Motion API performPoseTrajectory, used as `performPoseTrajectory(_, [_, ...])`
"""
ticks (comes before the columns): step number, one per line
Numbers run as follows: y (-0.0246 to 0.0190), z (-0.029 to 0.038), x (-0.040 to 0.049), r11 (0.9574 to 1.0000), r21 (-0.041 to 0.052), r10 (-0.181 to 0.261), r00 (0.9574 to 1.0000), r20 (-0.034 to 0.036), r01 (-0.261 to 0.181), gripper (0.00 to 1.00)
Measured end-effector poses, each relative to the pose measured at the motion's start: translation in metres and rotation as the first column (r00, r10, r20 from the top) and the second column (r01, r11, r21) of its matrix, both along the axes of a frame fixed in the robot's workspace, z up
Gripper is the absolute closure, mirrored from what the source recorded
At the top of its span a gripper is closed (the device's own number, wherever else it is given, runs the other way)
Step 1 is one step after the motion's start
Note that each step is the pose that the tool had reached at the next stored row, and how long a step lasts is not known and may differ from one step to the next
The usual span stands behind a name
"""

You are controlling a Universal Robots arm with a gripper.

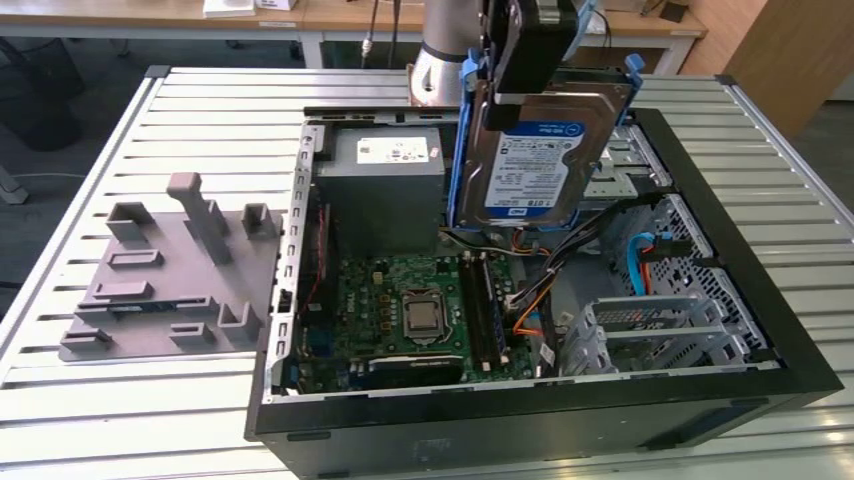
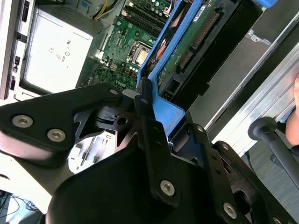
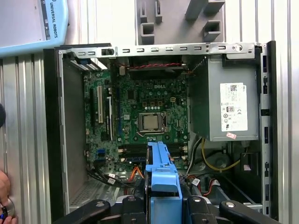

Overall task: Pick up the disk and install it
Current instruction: 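Insert the disk into the insertion slot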

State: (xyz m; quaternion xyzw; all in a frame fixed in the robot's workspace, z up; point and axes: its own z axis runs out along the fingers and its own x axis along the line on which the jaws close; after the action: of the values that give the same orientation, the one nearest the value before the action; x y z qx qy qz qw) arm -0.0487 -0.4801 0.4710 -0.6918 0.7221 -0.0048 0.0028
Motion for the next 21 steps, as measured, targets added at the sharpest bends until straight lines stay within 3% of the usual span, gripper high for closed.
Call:
performPoseTrajectory(8, [-0.0057,0.0000,0.0000,1.0000,0.0000,0.000,1.0000,0.0000,0.000,0.64])
performPoseTrajectory(16, [-0.0178,-0.0001,0.0000,1.0000,-0.0002,0.000,1.0000,0.0000,0.000,0.64])
performPoseTrajectory(21, [-0.0215,-0.0005,0.0072,1.0000,-0.0002,0.000,1.0000,-0.0001,0.000,0.64])
